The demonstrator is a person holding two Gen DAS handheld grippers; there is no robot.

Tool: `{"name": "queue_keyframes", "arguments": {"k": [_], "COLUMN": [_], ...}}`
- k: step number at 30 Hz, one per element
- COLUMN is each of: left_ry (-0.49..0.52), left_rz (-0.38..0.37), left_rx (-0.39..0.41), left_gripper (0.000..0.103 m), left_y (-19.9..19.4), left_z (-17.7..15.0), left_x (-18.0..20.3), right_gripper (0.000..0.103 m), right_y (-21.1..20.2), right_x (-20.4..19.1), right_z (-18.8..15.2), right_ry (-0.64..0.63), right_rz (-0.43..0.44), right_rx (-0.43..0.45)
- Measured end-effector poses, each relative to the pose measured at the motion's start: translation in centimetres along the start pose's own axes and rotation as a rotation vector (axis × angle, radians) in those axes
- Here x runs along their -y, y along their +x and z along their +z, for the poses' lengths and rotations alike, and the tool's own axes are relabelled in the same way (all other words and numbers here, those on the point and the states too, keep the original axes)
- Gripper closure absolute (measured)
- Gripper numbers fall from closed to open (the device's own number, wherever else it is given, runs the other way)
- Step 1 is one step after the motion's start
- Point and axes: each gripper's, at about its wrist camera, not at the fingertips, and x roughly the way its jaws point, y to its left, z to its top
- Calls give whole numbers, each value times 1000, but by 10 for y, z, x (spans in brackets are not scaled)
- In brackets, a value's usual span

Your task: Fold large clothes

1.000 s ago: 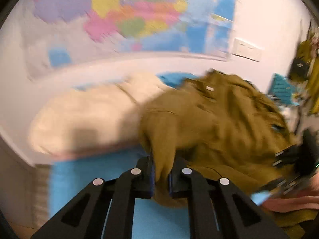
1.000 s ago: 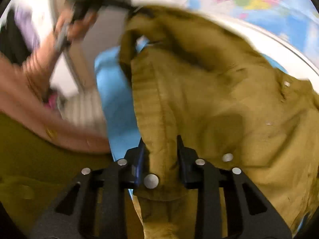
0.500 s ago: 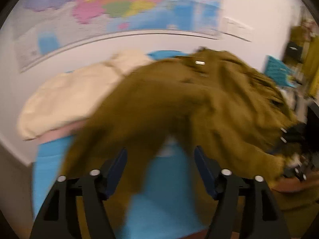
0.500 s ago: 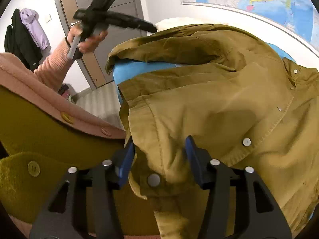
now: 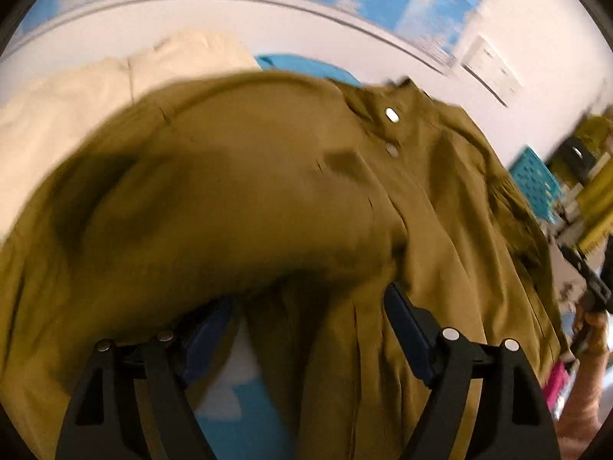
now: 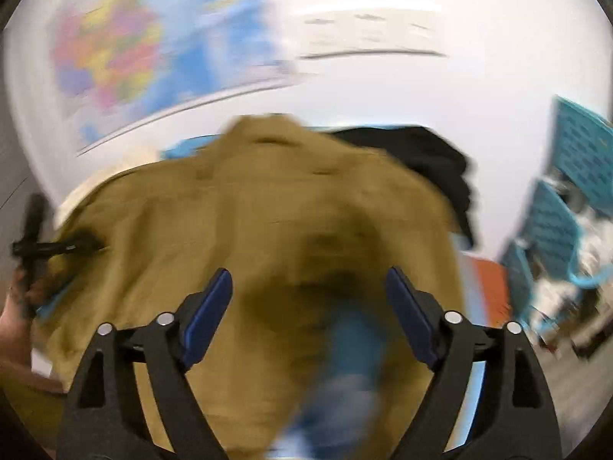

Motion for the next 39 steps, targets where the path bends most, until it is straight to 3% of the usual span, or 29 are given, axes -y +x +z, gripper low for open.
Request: {"name": "queue_keyframes", "arguments": {"k": [1, 3, 5, 7, 8, 10, 11, 12, 13, 15, 17, 18, 20, 24, 27, 30, 34, 37, 39], "left_ry": [-34, -47, -92, -118, -107, -52, -13, 20, 84, 169, 260, 301, 364, 449, 486, 503, 467, 411, 402], "left_rz": [46, 172, 224, 225, 223, 210, 200, 203, 209, 164, 106, 82, 27, -82, -161, -232, -361, -476, -506], "left_rx": [19, 28, 14, 10, 7, 10, 19, 31, 52, 73, 116, 139, 164, 172, 152, 122, 53, 9, -7], "left_gripper": [41, 82, 98, 98, 94, 70, 55, 50, 49, 48, 43, 34, 27, 27, 27, 27, 27, 20, 19], "left_y": [1, 4, 4, -1, -5, -12, -14, -16, -22, -33, -45, -55, -61, -59, -49, -32, -6, 1, 4], "left_z": [4, 8, 7, 2, -2, -7, -8, -9, -11, -11, -10, -10, -5, 3, 11, 15, 22, 23, 20], "left_x": [-1, -8, -23, -33, -32, -23, -16, -9, 7, 26, 47, 54, 76, 107, 124, 141, 153, 146, 146], "right_gripper": [17, 14, 14, 14, 14, 18, 28, 46, 58, 88, 96, 96, 96, 96, 96, 97, 97, 98, 97], "right_y": [5, 19, 24, 23, 21, 17, 19, 21, 24, 19, 1, -14, -37, -76, -79, -59, -8, 39, 64], "right_x": [10, 40, 62, 76, 78, 75, 71, 67, 63, 57, 54, 55, 56, 28, -16, -60, -103, -126, -138], "right_z": [-2, -6, -21, -35, -42, -46, -47, -48, -46, -40, -25, -13, 7, 52, 79, 93, 105, 106, 106], "right_ry": [20, 43, 111, 167, 170, 138, 111, 91, 72, 58, 54, 60, 63, -2, -76, -119, -87, -61, -52], "right_rz": [-25, -41, 14, 81, 108, 133, 152, 163, 187, 216, 234, 242, 273, 348, 426, 501, 635, 689, 678], "right_rx": [-13, -74, -106, -113, -111, -109, -114, -120, -137, -146, -111, -79, -35, -9, -38, -75, -103, -157, -180]}}
